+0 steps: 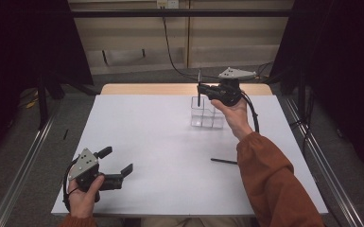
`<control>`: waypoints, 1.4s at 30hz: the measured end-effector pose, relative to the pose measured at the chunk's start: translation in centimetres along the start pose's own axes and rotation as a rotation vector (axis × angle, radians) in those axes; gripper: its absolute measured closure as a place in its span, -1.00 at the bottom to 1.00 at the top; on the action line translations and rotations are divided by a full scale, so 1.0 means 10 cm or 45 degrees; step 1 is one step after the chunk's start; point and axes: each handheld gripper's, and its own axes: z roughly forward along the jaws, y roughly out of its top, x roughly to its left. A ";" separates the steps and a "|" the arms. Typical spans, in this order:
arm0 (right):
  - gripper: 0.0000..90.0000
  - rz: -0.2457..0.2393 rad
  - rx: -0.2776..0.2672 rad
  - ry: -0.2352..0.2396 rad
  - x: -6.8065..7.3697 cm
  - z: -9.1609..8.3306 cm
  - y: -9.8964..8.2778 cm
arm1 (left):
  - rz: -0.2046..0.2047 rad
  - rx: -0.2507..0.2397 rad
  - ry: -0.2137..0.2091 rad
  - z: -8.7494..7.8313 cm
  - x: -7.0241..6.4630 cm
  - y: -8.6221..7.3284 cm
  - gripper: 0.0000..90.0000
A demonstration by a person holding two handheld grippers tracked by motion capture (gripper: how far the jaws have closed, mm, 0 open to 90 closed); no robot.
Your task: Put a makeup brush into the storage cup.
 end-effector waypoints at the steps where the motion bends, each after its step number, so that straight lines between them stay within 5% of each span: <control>1: 0.87 0.003 0.005 -0.011 -0.02 0.02 0.00 | 0.000 0.000 0.002 0.00 0.00 0.00 -0.94; 42: 0.87 0.080 0.081 -0.063 -0.18 0.20 -0.36 | 0.028 0.032 0.015 0.02 -0.02 -0.01 -0.94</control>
